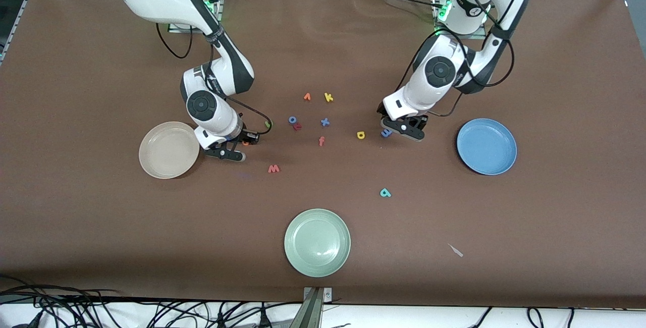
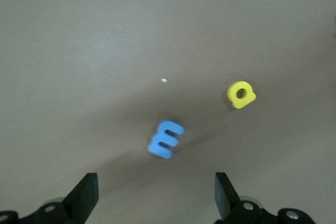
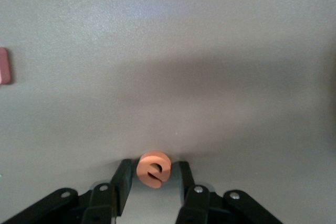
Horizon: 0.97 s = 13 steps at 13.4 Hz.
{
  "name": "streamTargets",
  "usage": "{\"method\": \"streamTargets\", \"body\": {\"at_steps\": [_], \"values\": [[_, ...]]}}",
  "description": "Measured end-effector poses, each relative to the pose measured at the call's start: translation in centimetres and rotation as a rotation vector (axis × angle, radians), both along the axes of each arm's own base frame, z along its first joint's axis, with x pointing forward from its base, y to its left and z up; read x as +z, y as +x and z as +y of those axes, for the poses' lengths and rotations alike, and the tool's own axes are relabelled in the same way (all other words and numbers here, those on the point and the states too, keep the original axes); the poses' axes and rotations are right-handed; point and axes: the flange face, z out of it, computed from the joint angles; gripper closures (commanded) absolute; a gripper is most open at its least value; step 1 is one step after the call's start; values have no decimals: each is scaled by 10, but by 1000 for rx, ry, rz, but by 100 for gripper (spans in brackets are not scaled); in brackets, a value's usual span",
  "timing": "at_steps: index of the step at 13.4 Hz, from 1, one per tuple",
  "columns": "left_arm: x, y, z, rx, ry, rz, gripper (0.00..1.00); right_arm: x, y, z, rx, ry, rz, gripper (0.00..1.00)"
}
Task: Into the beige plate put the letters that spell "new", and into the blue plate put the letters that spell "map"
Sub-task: 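Lift the orange e with the right gripper while the left gripper grasps the blue E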
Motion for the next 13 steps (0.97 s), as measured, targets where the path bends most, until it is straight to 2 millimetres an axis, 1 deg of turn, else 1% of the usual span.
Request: {"method": "streamTargets", "body": {"at_steps": [1,2,4,7,9,11,12,13], "values": [[-9,-4,-6,-11,-2,3,13,0,0,0,0,0,0,58],[-16,-8,-11,-19,-3,7,17,0,0,0,0,0,0,58],[-24,-10,-12,-22,-1,15,17,0,0,0,-1,0,0,62],[-30,-6,-8,-12,-1,14,17,0,0,-1,-2,-1,0,66],[-39,-4,-6,-4,1,9,17,1,0,-1,-4,-1,0,68],[-46,3,-6,1,4,1,17,1,1,-2,-7,-2,1,68],[-49,8,-7,4,4,-2,22,1,1,-2,-13,-3,2,69],[-50,11,-8,6,2,-4,32,1,1,-2,-20,-3,2,75]]}}
